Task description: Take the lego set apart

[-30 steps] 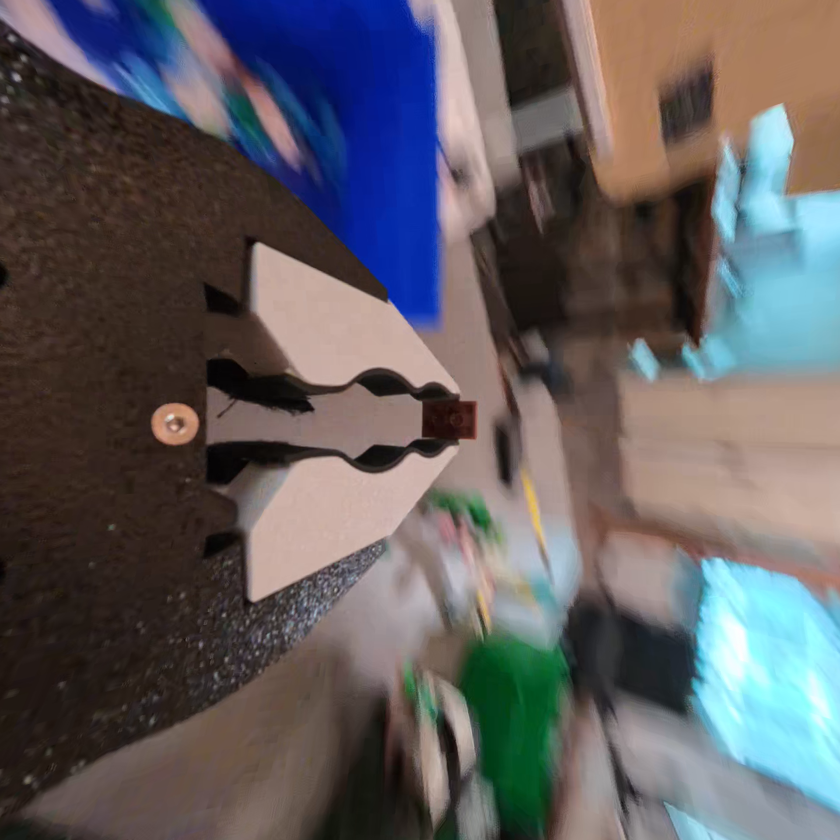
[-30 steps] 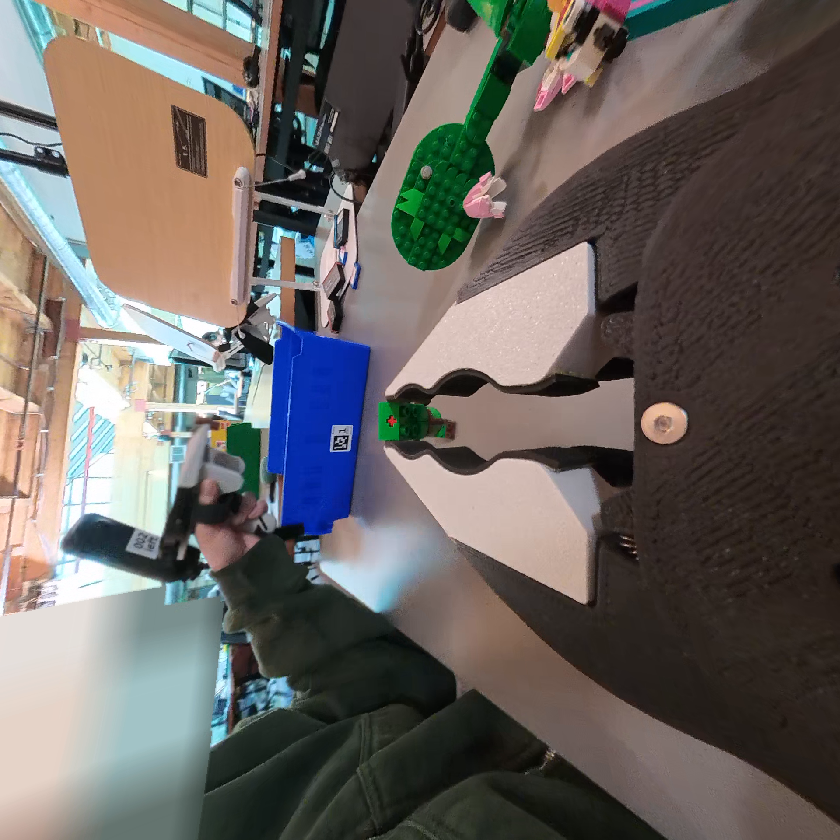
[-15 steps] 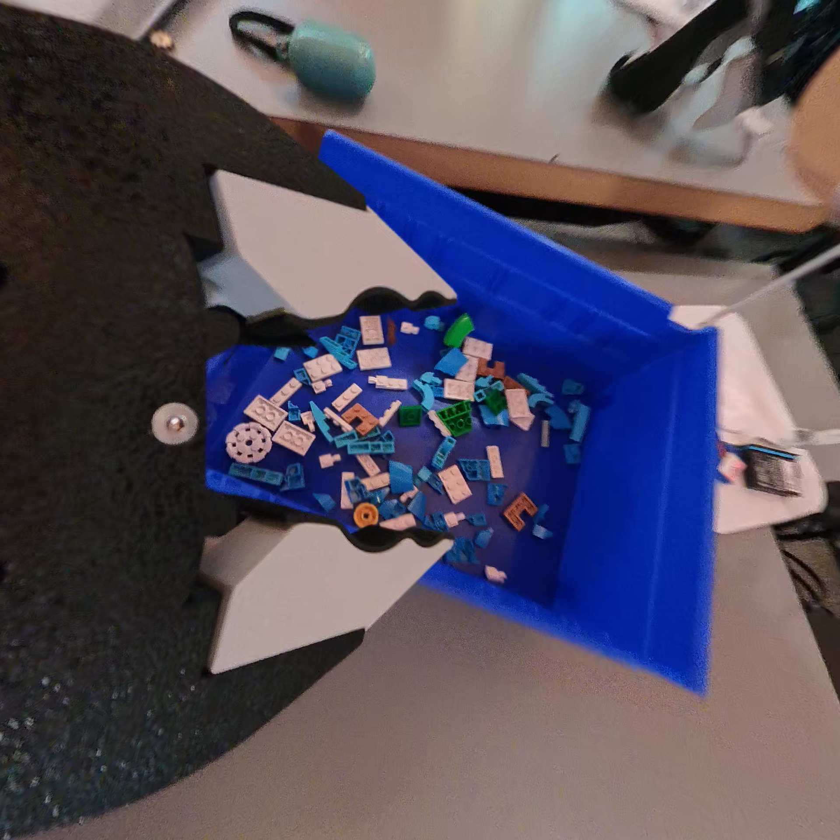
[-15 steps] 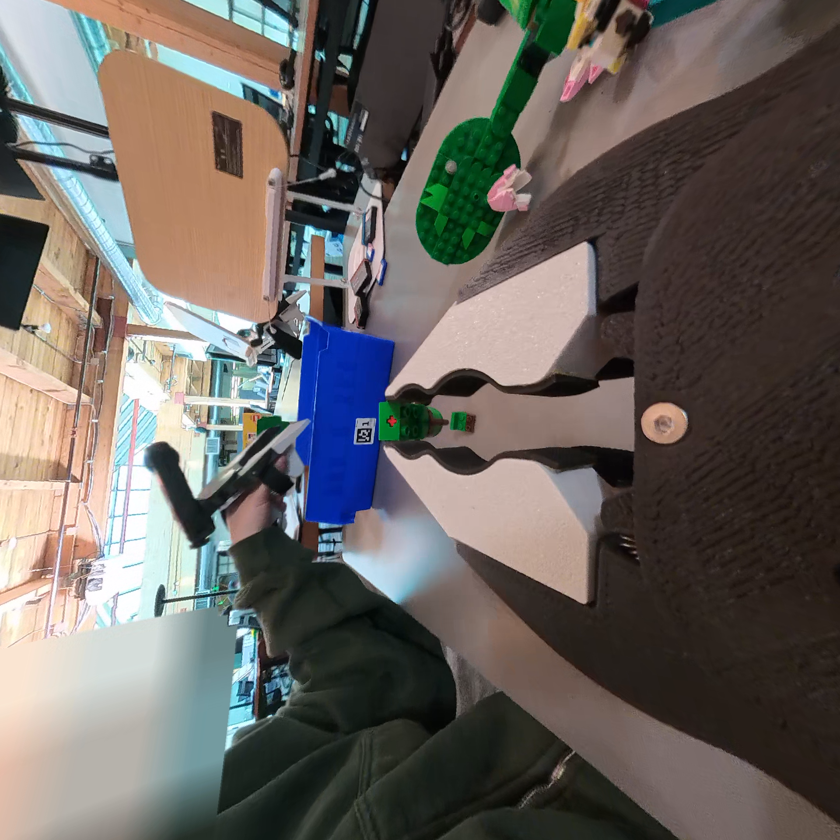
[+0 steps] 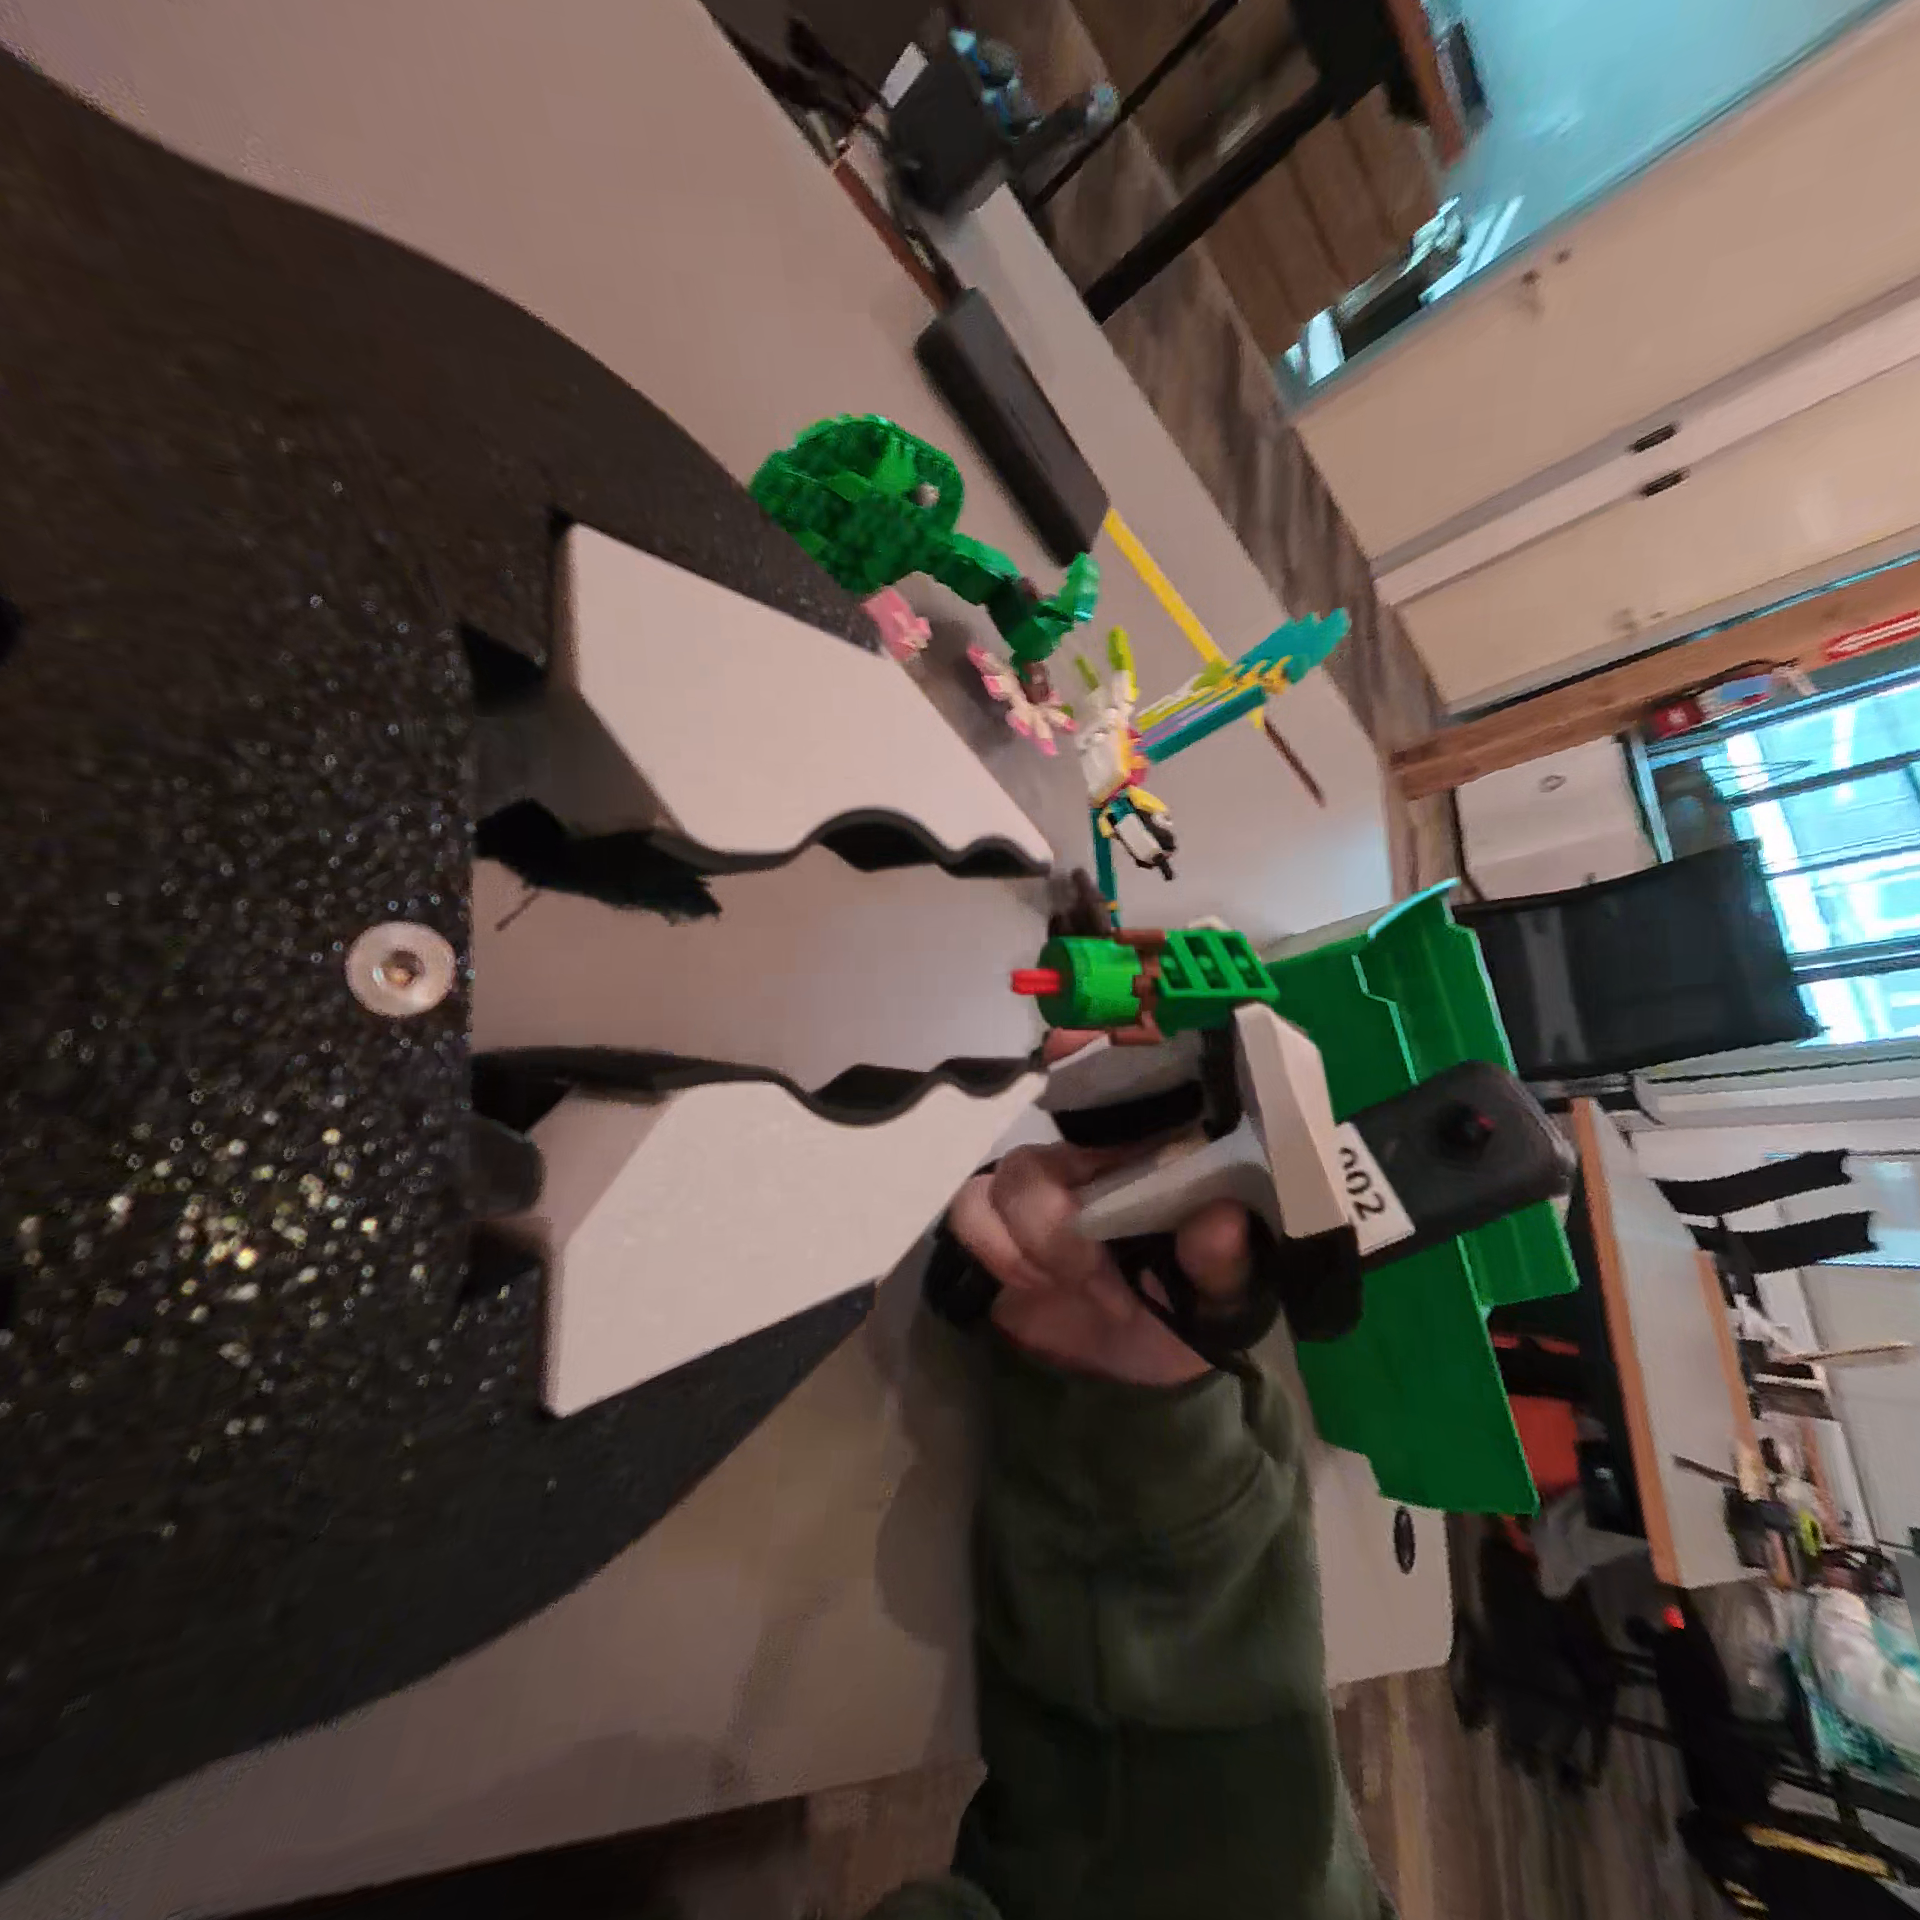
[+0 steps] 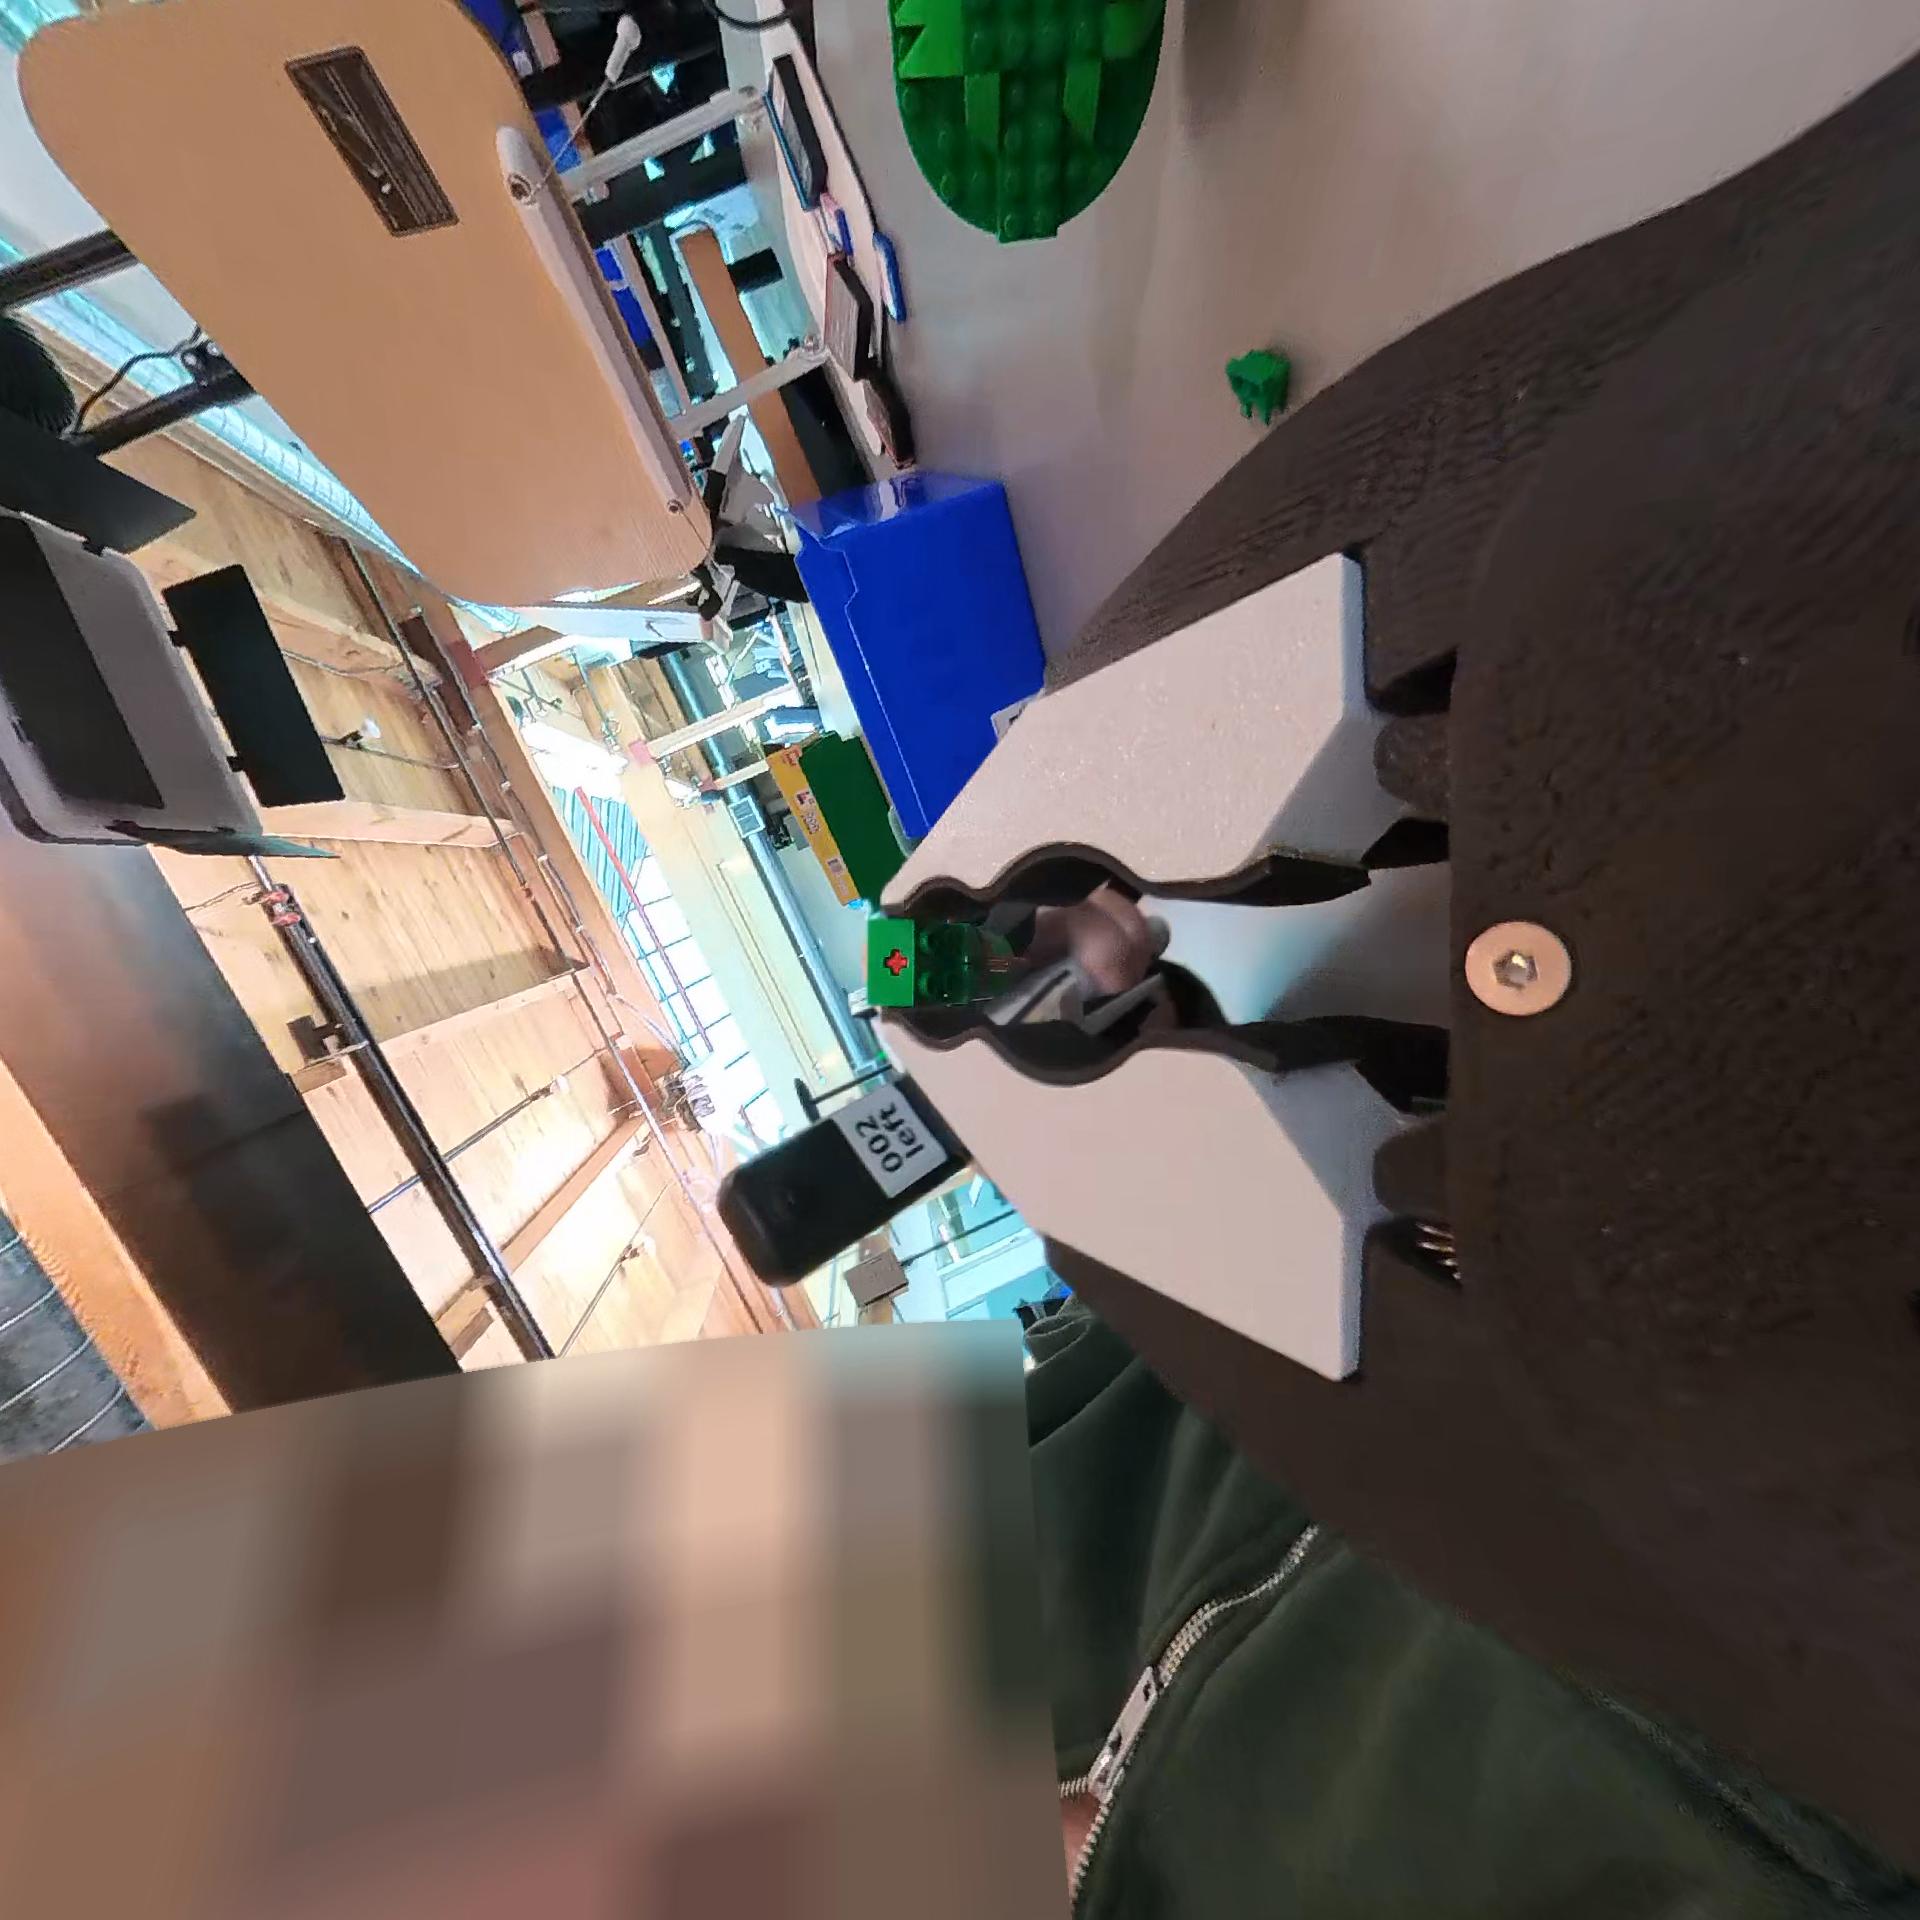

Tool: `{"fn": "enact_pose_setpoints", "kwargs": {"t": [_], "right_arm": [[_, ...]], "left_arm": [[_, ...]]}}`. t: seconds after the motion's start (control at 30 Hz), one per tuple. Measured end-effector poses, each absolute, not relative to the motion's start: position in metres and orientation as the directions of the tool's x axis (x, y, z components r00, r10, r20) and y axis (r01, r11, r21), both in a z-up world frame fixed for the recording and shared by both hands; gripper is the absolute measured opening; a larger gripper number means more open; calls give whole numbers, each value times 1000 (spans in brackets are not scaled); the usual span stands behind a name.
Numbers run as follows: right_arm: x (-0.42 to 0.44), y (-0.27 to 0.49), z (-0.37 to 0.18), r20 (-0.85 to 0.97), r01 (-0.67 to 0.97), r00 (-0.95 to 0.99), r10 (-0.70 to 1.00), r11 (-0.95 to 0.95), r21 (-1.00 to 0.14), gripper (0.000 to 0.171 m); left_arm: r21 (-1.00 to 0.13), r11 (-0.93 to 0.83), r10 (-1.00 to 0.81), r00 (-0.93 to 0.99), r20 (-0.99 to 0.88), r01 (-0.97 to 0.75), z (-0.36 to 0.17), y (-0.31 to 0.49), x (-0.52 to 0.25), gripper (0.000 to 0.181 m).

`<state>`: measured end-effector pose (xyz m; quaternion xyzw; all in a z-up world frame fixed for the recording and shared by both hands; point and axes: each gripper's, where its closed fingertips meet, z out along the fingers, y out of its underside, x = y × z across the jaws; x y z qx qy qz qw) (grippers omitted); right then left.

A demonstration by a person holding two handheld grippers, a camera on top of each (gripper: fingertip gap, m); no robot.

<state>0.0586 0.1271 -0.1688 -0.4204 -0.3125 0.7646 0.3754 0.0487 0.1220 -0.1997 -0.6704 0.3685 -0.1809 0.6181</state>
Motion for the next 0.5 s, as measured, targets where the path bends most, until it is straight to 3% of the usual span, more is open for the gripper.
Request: {"fn": "enact_pose_setpoints", "kwargs": {"t": [0.03,0.23,0.5], "right_arm": [[59,127,-168,-415,-315,-372,830,-534,-785,14],[61,130,-162,-433,-340,-385,815,-561,-754,14],[59,128,-165,-434,-324,-378,818,-555,-766,14]], "left_arm": [[-960,67,-708,665,-238,-273,-198,123,52,25],[-938,168,-624,704,-340,-304,-190,126,47,13],[-930,244,-620,694,-367,-274,-180,118,50,25]]}}
